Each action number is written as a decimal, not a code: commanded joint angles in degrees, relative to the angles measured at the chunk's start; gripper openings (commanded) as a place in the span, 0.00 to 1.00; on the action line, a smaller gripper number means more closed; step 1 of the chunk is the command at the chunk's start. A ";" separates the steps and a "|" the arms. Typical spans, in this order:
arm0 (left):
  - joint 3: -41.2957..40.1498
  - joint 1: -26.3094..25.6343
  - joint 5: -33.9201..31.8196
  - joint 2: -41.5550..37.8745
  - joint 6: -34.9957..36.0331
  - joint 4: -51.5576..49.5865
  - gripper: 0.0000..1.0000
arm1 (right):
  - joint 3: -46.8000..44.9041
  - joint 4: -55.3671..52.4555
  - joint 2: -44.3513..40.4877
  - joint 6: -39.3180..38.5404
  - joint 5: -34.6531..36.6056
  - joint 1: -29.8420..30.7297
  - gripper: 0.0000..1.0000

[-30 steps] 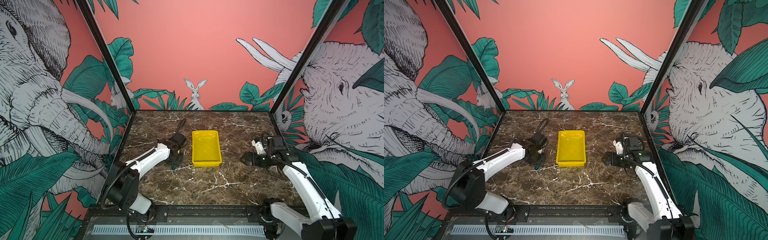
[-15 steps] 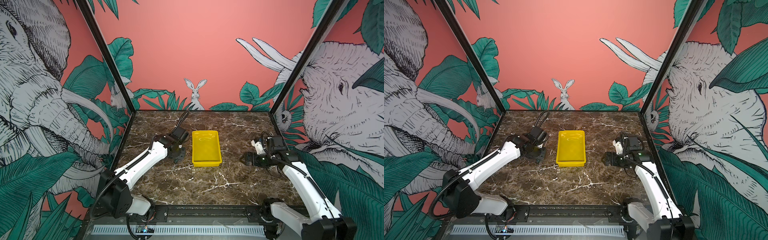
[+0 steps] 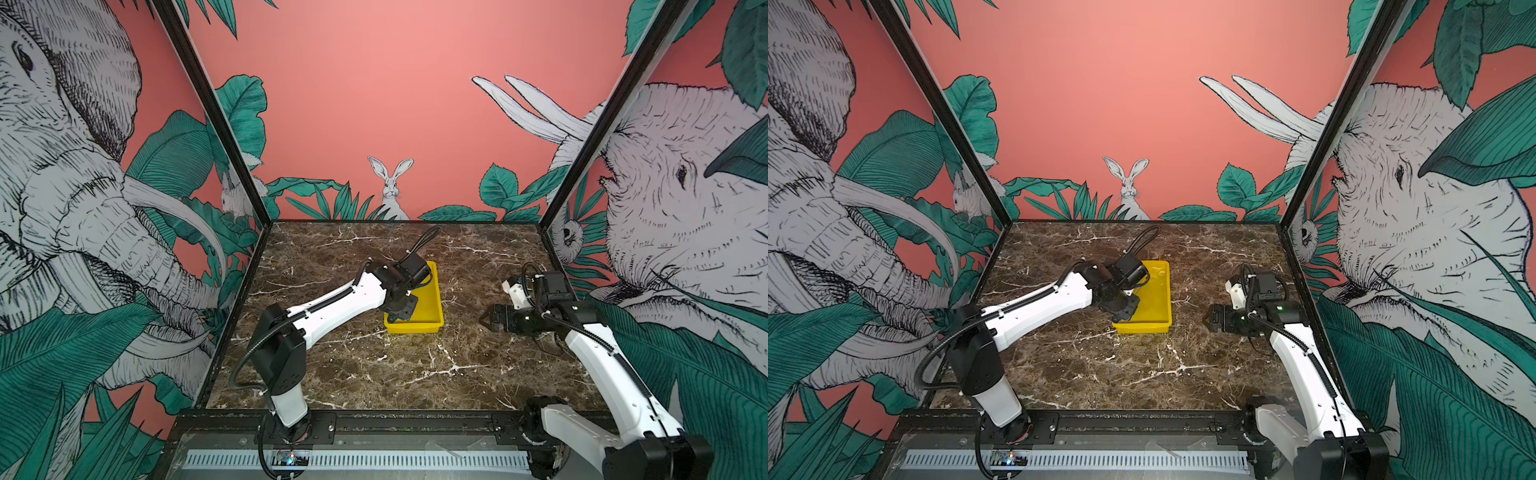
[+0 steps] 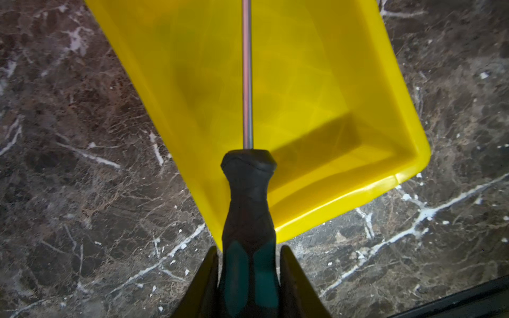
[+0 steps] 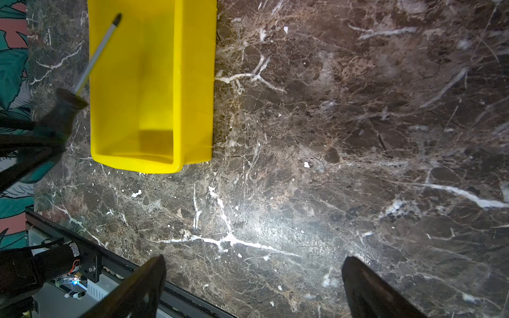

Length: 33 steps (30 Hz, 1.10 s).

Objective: Put the screwdriver in the bin
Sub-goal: Place the screwdriver in the bin.

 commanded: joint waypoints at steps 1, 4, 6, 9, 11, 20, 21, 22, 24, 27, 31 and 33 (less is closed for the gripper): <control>2.03 -0.13 -0.36 0.83 0.55 1.70 0.00 | 1.17 -1.03 -0.71 -0.89 0.17 0.23 0.99; 2.03 -0.13 -0.72 2.68 0.82 4.11 0.00 | 1.07 -1.02 -0.64 -0.93 0.33 0.22 0.99; 1.81 -0.13 -0.67 3.49 0.77 5.49 0.00 | 1.02 -0.93 -0.62 -0.98 0.40 0.22 0.99; 1.03 -0.13 -1.02 4.37 0.90 8.40 0.00 | 0.99 -0.78 -0.45 -0.96 0.47 0.30 0.99; 0.80 -0.13 -1.34 5.18 0.89 9.50 0.00 | 1.00 -0.76 -0.21 -1.06 0.43 0.23 0.99; 0.41 -0.13 -1.99 8.15 0.82 12.08 0.00 | 0.64 -0.25 0.06 -1.11 0.48 0.23 0.99; 0.36 -0.13 -2.23 8.50 0.82 12.32 0.00 | 0.63 -0.22 0.06 -1.15 0.48 0.29 0.99; 0.36 -0.13 -2.44 8.88 0.82 12.53 0.00 | 0.60 -0.13 0.08 -1.15 0.49 0.24 0.99; 0.41 -0.13 -2.69 9.56 0.82 12.72 0.00 | 0.55 -0.13 0.10 -1.15 0.57 0.28 0.99; 0.11 -0.13 -2.86 10.27 0.73 13.30 0.00 | 0.48 -0.05 0.17 -1.20 0.56 0.26 0.99; -0.58 -0.17 -3.01 11.06 0.65 14.39 0.00 | 0.46 0.00 0.32 -1.23 0.69 0.24 0.99; -1.01 -0.04 -3.11 11.44 0.55 14.92 0.00 | 0.52 0.07 0.45 -1.24 0.67 0.25 0.99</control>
